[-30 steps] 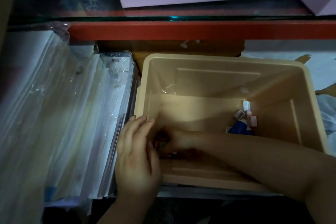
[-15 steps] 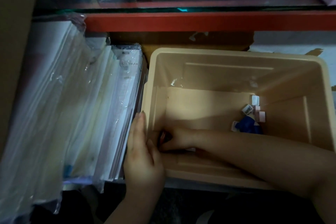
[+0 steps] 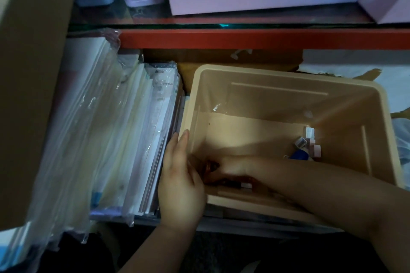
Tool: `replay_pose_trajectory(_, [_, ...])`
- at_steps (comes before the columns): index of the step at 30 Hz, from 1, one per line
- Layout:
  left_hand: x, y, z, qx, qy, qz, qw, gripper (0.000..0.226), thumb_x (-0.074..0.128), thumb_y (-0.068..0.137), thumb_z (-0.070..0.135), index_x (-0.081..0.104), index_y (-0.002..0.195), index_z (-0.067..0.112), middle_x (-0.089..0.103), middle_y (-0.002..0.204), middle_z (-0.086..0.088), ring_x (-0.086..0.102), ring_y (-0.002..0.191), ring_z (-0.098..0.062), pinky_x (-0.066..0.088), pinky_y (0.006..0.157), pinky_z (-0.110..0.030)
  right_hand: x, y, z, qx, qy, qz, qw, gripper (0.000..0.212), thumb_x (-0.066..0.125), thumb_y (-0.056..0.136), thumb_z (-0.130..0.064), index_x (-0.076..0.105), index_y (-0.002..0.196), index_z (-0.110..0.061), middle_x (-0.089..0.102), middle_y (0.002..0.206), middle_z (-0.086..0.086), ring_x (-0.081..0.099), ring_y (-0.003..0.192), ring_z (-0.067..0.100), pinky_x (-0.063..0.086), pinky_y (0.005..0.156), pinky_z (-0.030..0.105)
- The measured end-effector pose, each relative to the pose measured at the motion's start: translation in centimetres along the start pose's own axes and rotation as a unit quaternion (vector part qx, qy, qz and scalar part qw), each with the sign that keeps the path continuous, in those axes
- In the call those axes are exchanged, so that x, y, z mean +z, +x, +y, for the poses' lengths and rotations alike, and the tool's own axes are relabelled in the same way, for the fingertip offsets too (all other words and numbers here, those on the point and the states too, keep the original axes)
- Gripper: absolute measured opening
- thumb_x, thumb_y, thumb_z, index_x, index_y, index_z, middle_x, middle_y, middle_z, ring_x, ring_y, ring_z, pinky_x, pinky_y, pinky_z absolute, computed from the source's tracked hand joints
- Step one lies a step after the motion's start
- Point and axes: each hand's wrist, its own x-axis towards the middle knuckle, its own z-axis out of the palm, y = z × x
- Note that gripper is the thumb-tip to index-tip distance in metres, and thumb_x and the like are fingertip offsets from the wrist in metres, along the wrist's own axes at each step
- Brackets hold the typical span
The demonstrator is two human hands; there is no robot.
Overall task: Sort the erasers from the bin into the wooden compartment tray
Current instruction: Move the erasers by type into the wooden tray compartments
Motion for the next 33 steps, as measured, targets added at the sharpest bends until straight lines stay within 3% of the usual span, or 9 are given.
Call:
replay_pose_trajectory(2, [-0.1, 0.0, 0.3, 0.005, 0.017, 0.001, 1.000, 0.064, 0.041, 0.080, -0.014, 0.038, 0.137, 0.016, 0.033, 0.146, -0.008, 0.028, 0.119, -0.003, 0.016, 0.081, 0.007, 0.2, -0.1, 0.2, -0.020, -0.013, 0.037, 0.999, 0.047, 0.070, 0.077, -0.019, 0.052, 0.119, -0.012, 0.056, 0.121, 0.008, 0.053, 0.108, 0.018, 0.041, 0.087, 0.015])
replay_pose_trajectory(6, [-0.3, 0.0, 1.0, -0.015, 0.051, 0.006, 0.999, 0.056, 0.038, 0.088, 0.004, 0.033, 0.138, 0.028, 0.029, 0.149, 0.003, 0.030, 0.122, -0.002, 0.025, 0.082, -0.015, 0.3, 0.0, 0.2, -0.045, -0.048, 0.071, 0.995, 0.043, 0.068, 0.078, -0.014, 0.052, 0.118, -0.012, 0.056, 0.118, 0.006, 0.052, 0.109, 0.018, 0.038, 0.085, 0.019])
replay_pose_trajectory(10, [-0.6, 0.1, 1.5, -0.028, 0.088, 0.001, 0.996, 0.052, 0.044, 0.092, 0.012, 0.033, 0.140, 0.028, 0.021, 0.151, 0.009, 0.026, 0.135, -0.013, 0.032, 0.093, -0.026, -1.7, -1.2, -0.3, -0.016, -0.018, 0.069, 0.997, 0.031, 0.066, 0.077, -0.009, 0.057, 0.106, -0.006, 0.056, 0.098, 0.006, 0.057, 0.095, 0.023, 0.045, 0.079, 0.029])
replay_pose_trajectory(13, [-0.7, 0.1, 1.3, -0.015, 0.094, -0.019, 0.995, 0.051, 0.044, 0.092, 0.014, 0.032, 0.141, 0.026, 0.015, 0.153, 0.005, 0.021, 0.138, -0.016, 0.026, 0.092, -0.018, -2.8, -2.8, -0.5, -0.009, 0.000, 0.106, 0.994, 0.017, 0.069, 0.074, -0.008, 0.057, 0.082, -0.016, 0.056, 0.084, -0.001, 0.054, 0.079, 0.012, 0.043, 0.069, 0.018])
replay_pose_trajectory(16, [-1.2, -0.3, 0.8, 0.011, 0.089, -0.039, 0.995, 0.051, 0.049, 0.090, 0.011, 0.037, 0.138, 0.023, 0.017, 0.153, -0.001, 0.021, 0.138, -0.020, 0.018, 0.097, -0.017, -3.1, -4.4, -1.0, -0.005, 0.013, 0.146, 0.989, 0.023, 0.068, 0.074, -0.004, 0.052, 0.073, -0.021, 0.054, 0.074, -0.008, 0.048, 0.067, 0.000, 0.037, 0.055, 0.004])
replay_pose_trajectory(19, [-2.4, -1.7, 0.4, 0.121, 0.093, -0.042, 0.987, 0.043, 0.050, 0.081, 0.019, 0.050, 0.124, 0.020, 0.043, 0.137, -0.006, 0.044, 0.123, -0.028, 0.031, 0.100, -0.028, -3.8, -6.7, -3.0, -0.004, 0.054, 0.165, 0.985, 0.014, 0.066, 0.078, -0.008, 0.055, 0.079, -0.018, 0.059, 0.084, 0.001, 0.055, 0.071, 0.008, 0.048, 0.062, 0.018])
replay_pose_trajectory(22, [-4.2, -4.0, 1.1, 0.242, 0.050, -0.041, 0.968, 0.033, 0.045, 0.075, 0.026, 0.050, 0.108, 0.026, 0.045, 0.122, 0.003, 0.046, 0.111, -0.017, 0.037, 0.097, -0.025, -5.1, -10.0, -6.2, -0.013, 0.118, 0.193, 0.974, 0.013, 0.063, 0.081, -0.008, 0.053, 0.085, -0.014, 0.058, 0.076, 0.004, 0.057, 0.063, 0.015, 0.052, 0.053, 0.025])
replay_pose_trajectory(27, [-9.7, -5.3, 5.2, 0.368, -0.013, 0.031, 0.929, 0.018, 0.049, 0.084, 0.024, 0.054, 0.101, 0.025, 0.053, 0.105, 0.010, 0.051, 0.103, -0.010, 0.037, 0.094, -0.016, -6.1, -16.0, -12.4, -0.079, 0.156, 0.279, 0.944, 0.010, 0.058, 0.084, -0.008, 0.054, 0.082, -0.017, 0.055, 0.073, 0.004, 0.056, 0.058, 0.012, 0.047, 0.049, 0.023])
replay_pose_trajectory(33, [-18.6, -4.5, 7.0, 0.384, -0.017, 0.165, 0.908, 0.014, 0.044, 0.090, 0.023, 0.057, 0.095, 0.024, 0.057, 0.100, 0.010, 0.052, 0.103, -0.007, 0.033, 0.097, -0.013, -4.9, -19.9, -22.0, -0.186, 0.151, 0.306, 0.921, 0.015, 0.054, 0.084, -0.001, 0.056, 0.081, -0.016, 0.054, 0.069, 0.004, 0.056, 0.042, 0.002, 0.046, 0.039, 0.015])
